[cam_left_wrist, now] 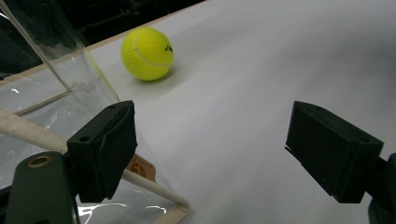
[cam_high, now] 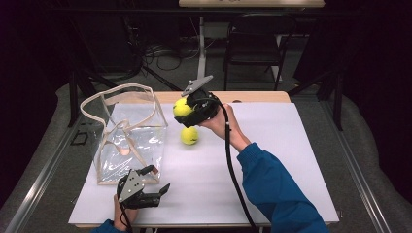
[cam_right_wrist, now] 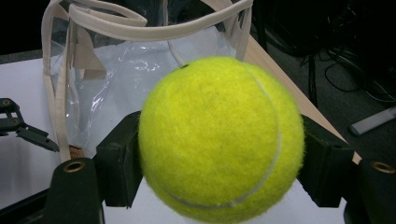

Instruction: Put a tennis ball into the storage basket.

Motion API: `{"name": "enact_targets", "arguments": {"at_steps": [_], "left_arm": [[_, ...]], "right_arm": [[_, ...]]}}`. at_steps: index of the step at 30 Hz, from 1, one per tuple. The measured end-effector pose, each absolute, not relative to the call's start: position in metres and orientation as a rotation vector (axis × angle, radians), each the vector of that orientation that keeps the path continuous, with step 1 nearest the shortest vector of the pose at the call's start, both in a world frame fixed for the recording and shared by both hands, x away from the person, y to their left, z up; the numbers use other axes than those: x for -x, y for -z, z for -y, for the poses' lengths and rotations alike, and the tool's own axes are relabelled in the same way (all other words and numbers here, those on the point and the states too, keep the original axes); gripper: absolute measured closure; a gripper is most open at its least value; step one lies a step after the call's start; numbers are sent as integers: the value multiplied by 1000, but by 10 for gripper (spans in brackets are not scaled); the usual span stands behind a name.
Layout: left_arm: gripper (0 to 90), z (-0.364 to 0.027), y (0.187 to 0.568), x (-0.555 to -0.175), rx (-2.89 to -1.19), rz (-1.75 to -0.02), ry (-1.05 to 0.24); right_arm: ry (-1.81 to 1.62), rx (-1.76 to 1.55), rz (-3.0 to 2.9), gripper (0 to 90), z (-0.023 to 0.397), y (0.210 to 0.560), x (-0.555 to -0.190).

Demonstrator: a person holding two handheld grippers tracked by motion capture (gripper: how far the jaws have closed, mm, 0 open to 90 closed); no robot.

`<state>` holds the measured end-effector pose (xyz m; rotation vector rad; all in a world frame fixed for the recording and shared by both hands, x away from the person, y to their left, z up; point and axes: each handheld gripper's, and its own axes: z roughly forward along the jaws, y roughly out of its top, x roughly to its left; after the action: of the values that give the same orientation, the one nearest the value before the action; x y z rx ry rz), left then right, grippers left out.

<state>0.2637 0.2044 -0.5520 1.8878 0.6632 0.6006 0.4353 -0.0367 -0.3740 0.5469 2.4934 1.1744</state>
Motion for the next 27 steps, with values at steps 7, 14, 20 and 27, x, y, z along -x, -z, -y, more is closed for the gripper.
{"name": "enact_targets", "arguments": {"at_steps": [7,14,20,27], "left_arm": [[159,-204,552,-263,-1888,-659,-603],[159,-205,552,-264,-1890,-659,-594],[158,-204,552,-263,-1893,-655,-598],[159,-205,552,-264,-1886,-661,-597]], "right_arm": [[-1178,-535,-2494,265,35,370,-436],[-1169,-529,-2491,266,32,364,-439],[-1164,-532,-2492,266,27,361,-443],[-1160,-537,-2494,265,25,358,-445]]}}
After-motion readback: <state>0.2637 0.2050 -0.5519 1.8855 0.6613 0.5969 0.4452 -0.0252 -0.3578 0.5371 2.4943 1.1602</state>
